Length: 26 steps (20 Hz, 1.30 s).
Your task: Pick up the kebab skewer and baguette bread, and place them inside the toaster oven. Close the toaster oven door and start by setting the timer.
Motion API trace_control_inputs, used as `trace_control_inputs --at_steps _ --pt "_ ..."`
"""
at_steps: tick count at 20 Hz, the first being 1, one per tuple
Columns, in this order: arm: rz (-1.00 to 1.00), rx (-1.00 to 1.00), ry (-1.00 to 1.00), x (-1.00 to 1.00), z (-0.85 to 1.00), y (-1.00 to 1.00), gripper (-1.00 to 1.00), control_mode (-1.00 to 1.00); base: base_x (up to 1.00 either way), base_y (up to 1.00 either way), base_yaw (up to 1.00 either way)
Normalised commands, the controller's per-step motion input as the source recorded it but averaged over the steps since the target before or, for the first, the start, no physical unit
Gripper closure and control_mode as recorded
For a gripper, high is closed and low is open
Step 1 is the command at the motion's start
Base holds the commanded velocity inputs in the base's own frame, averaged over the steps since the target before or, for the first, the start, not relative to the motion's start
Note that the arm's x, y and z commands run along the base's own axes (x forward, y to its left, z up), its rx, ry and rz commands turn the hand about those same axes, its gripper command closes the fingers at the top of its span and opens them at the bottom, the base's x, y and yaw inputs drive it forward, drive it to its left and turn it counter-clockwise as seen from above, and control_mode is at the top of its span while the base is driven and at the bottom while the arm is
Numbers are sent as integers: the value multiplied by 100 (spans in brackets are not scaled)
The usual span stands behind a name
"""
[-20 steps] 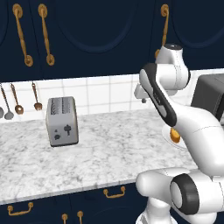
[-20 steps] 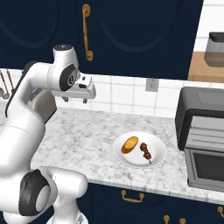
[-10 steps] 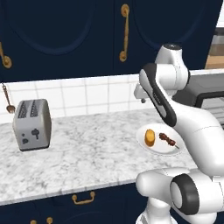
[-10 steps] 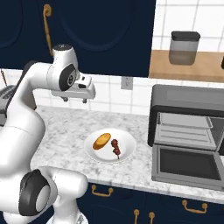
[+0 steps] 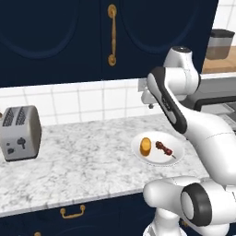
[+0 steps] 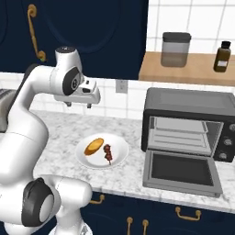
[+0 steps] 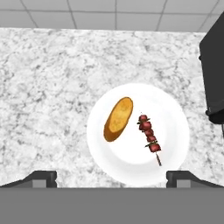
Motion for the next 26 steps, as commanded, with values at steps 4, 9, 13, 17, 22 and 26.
trace_control_inputs --at_steps 4,9,13,17,22,26 --pt "0 0 0 0 0 0 -100 100 0 -52 -2" --pt "0 0 0 0 0 0 -100 100 0 -50 -3" --pt "0 0 0 0 0 0 -100 100 0 -13 -1" --pt "0 0 0 0 0 0 -100 100 0 0 0" --pt "0 0 0 0 0 0 -100 100 0 0 0" --pt "0 0 0 0 0 0 -100 -100 0 0 0"
